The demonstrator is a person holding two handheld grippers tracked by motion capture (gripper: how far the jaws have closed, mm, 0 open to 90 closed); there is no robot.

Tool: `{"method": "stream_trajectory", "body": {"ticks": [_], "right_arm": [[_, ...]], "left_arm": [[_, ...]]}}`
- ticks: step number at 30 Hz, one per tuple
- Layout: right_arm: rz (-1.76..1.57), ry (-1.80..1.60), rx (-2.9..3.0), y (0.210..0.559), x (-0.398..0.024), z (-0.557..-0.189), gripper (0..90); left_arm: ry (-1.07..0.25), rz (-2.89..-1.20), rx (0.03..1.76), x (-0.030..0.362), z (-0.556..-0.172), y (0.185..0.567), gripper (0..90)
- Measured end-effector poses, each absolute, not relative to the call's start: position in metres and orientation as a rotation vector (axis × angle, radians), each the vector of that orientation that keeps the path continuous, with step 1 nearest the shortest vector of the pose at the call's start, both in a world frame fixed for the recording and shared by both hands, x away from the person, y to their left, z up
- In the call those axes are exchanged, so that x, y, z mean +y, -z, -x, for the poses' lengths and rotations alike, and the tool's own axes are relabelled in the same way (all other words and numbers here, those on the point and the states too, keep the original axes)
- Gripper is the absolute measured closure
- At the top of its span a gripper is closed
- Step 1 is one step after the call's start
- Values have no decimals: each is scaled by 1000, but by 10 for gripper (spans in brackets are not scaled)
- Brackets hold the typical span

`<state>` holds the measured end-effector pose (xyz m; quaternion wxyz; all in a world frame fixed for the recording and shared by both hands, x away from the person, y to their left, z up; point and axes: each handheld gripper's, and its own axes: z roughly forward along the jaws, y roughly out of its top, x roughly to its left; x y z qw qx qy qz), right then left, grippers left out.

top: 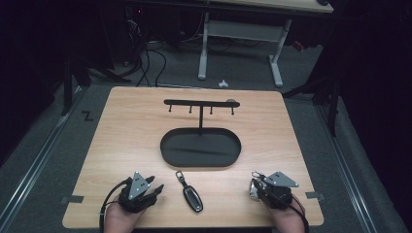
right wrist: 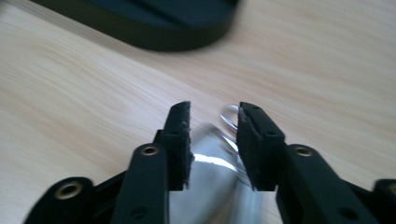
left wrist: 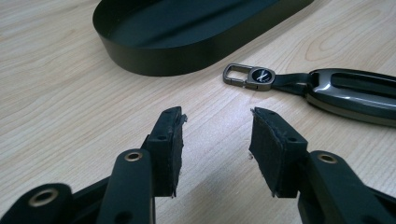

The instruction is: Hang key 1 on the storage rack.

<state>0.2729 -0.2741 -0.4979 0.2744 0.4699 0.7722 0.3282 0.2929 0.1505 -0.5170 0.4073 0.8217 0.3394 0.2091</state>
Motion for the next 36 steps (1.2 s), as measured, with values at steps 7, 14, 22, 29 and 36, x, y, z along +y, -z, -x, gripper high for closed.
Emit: {"method": "stream_trajectory", "body": {"ticks": [7,14,22,29,36], "right_arm": [[-1097,-1040,2202,496,-212,-268,541],[-1049,-1023,2270,503,-191,-273,542],[-1086,-1024,2246,504,-206,-266,556],[-1149,-996,2208,506,-224,-252,566],[-1175,-994,2198,508,-230,-243,574]], "left_arm": [[-525,-2070,846,153,-281,514,560],[-442,-2137,801,121,-266,518,695],[-414,-2230,793,81,-276,524,830],[-385,-2235,769,64,-291,527,825],[-336,-2256,639,35,-290,525,793]]}}
